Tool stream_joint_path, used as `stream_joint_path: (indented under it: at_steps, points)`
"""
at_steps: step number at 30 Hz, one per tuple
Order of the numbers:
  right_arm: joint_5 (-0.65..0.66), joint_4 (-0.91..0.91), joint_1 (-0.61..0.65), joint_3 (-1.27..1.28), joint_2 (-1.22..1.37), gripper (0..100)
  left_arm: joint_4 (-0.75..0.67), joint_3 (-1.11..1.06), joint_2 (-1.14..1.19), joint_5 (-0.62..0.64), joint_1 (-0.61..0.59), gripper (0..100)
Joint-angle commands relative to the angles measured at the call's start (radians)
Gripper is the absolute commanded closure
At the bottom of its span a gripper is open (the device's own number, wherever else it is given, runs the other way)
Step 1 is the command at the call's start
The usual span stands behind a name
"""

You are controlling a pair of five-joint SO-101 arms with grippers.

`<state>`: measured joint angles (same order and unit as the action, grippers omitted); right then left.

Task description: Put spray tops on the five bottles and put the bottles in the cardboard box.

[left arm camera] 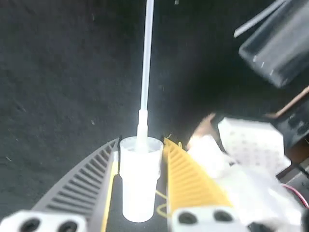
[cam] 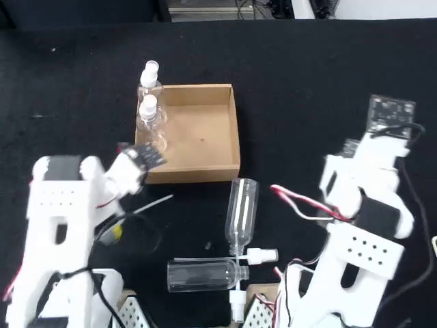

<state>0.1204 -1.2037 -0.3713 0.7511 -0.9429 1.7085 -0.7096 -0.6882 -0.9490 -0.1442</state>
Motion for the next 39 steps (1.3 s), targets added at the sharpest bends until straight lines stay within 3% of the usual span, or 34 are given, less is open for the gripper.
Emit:
stream_joint_path:
  at_steps: [1,7,11,16,22,26,32,36,39]
  points:
    - [-0.058,-0.009,0.163,-0.048,-0.024,98.8,0.014,-0.068,-0.091,-0.201,-0.222,97]
    - [-0.146,0.110,0.516,-0.030,-0.018,98.8,0.012,-0.068,-0.089,-0.539,-0.423,97]
    - [-0.160,0.230,0.635,0.087,-0.022,98.8,-0.087,-0.084,-0.087,-0.620,-0.484,97]
    - [-0.157,0.330,0.637,0.225,-0.024,98.8,-0.361,-0.179,0.008,-0.620,-0.532,97]
    - [-0.149,0.402,0.635,0.309,-0.024,98.8,-0.508,-0.199,0.124,-0.618,-0.562,97]
    - [-0.149,0.433,0.637,0.337,-0.024,98.8,-0.569,-0.200,0.126,-0.618,-0.591,93]
    - [-0.106,0.434,0.637,0.346,-0.024,98.8,-0.598,-0.200,0.126,-0.618,-0.591,66]
    - [-0.095,0.431,0.637,0.352,-0.024,98.8,-0.588,-0.134,0.124,-0.612,-0.595,66]
    - [-0.095,0.434,0.637,0.355,-0.024,98.8,-0.577,-0.054,0.123,-0.523,-0.619,66]
